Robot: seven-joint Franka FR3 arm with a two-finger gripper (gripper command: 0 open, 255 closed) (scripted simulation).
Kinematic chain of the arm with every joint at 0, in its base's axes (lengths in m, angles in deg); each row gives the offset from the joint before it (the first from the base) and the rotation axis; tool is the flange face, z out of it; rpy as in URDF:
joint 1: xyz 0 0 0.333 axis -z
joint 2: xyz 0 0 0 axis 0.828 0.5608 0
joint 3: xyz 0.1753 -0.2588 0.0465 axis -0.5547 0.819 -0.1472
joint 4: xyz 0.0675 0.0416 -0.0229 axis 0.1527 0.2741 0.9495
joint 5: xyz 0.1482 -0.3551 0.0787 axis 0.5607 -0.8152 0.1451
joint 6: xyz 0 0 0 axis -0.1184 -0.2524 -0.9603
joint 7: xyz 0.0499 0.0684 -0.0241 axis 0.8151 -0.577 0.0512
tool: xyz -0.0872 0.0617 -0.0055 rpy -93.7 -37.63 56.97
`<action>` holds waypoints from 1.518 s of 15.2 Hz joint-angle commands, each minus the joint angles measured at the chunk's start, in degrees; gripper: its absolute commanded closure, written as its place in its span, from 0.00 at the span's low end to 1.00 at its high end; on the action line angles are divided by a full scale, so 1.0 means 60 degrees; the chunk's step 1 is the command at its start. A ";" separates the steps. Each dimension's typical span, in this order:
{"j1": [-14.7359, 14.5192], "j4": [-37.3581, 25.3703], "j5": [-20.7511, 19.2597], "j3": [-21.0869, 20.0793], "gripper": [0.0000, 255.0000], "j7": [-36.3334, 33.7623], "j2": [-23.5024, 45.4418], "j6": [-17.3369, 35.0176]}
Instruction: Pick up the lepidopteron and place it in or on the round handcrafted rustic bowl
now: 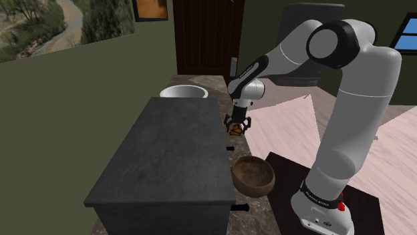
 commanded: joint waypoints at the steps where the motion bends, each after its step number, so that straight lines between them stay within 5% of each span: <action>1: -0.0004 0.0006 0.0022 -0.0009 0.00 0.0010 0.0033 0.0042; 6: -0.0005 0.0006 0.0021 -0.0009 0.00 0.0009 0.0031 0.0041; 7: -0.0005 0.0006 0.0021 -0.0009 1.00 0.0009 0.0031 0.0041; 16: -0.0004 0.0006 0.0022 -0.0009 1.00 0.0010 0.0033 0.0042; 23: -0.0016 -0.0161 -0.0361 0.0062 1.00 -0.0380 -0.0670 -0.0759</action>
